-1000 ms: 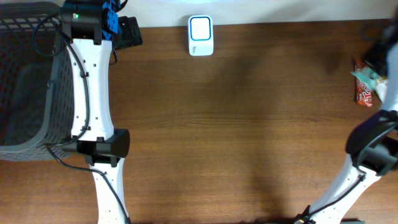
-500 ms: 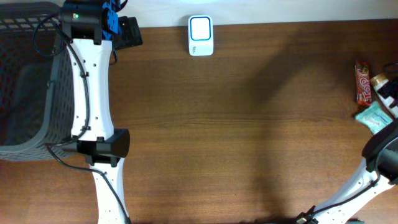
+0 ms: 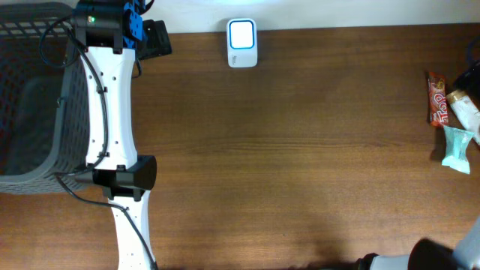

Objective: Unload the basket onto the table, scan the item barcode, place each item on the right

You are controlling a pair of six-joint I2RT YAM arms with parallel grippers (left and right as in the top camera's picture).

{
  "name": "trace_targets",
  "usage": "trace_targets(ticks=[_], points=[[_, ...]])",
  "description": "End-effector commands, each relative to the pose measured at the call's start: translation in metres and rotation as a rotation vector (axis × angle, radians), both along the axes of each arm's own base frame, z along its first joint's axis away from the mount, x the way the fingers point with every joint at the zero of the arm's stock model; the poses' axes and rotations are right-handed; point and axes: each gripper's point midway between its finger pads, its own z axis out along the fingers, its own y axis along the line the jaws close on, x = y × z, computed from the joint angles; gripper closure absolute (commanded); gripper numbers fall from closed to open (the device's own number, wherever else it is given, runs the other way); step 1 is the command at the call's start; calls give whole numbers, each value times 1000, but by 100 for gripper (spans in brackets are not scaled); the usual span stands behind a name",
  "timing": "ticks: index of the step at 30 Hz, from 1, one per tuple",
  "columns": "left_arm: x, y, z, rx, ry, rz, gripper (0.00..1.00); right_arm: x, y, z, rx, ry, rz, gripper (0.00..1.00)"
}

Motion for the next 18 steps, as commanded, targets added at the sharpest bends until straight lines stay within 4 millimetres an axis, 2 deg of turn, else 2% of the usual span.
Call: trace_targets(ticks=[1,4,5,6,9,14,18], points=[[0,7,2,10,-6,20,1,-25,51,-3,32,-21,110,1],[0,8,2,10,-6,21,1,-58,107,-7,94,-53,266,1],[0,8,2,10,-6,20,1,-80,127,-13,129,-33,324,1],[0,8,2,10,-6,20,1,-100,138,-17,142,-6,351,1],[0,7,2,10,-6,18,1,-132,146,-18,148,13,366,1],[0,7,2,10,-6,18,1,-143,147,-19,150,27,365,1],[0,7,2,10,-6,18,1,-143,150,-19,161,24,374,1]])
